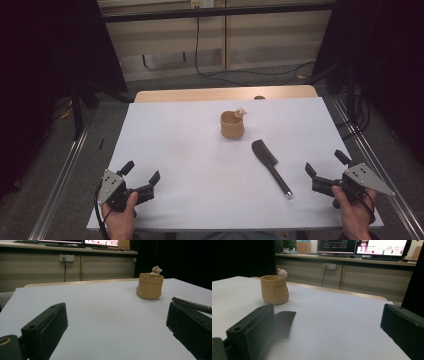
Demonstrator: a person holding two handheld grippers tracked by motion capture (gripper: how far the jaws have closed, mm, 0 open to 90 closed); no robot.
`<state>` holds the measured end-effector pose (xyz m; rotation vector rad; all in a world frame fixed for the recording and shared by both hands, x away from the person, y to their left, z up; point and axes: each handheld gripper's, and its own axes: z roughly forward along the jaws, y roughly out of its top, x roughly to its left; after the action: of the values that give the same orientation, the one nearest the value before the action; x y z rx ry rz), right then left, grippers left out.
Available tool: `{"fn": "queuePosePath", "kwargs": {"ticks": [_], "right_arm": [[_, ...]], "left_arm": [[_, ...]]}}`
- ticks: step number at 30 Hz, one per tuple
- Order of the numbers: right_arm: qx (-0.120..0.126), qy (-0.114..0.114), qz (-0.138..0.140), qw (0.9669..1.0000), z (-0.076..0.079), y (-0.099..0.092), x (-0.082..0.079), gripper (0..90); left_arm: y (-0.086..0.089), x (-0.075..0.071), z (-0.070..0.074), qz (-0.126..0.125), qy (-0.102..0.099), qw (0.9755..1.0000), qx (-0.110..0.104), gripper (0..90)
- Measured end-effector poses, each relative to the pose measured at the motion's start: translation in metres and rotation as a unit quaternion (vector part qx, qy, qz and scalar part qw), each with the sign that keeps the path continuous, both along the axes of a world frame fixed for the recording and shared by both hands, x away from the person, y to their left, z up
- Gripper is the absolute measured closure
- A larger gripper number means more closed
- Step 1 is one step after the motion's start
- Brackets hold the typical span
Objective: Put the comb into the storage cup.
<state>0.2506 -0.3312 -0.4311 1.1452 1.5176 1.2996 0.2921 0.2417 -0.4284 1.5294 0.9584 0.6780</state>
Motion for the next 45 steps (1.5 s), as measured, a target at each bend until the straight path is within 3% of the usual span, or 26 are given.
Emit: {"fn": "queuePosePath", "kwargs": {"ticks": [12,21,27,31,34,41,45], "right_arm": [[0.006,0.006,0.002,1.0,-0.001,-0.002,0.001,0.0],[0.014,0.019,0.028,0.9993,-0.004,0.001,0.003,0.0],[0.031,0.043,0.041,0.9977,-0.004,0.0,0.007,1.2],[0.025,0.059,0.046,0.9969,-0.002,0.002,0.014,1.0],[0.005,0.058,0.052,0.997,0.002,0.008,0.018,0.6],[0.008,0.082,0.085,0.9929,0.01,0.019,0.035,2.3],[0.005,0.102,0.086,0.9911,0.016,0.019,0.041,3.1]], "left_arm": [[0.001,0.001,-0.001,-0.003,0.002,1.0,0.0,3.5],[0.0,0.003,-0.001,-0.005,0.006,1.0,-0.002,3.6],[-0.001,0.004,-0.002,-0.008,0.01,0.9999,0.0,3.6],[-0.001,0.004,-0.002,-0.012,0.009,0.9999,0.001,3.6],[-0.002,0.003,-0.001,-0.015,0.007,0.9999,0.003,3.6],[-0.002,0.004,-0.002,-0.017,0.009,0.9998,0.003,3.6],[-0.001,0.004,-0.002,-0.017,0.011,0.9998,0.001,3.6]]}}
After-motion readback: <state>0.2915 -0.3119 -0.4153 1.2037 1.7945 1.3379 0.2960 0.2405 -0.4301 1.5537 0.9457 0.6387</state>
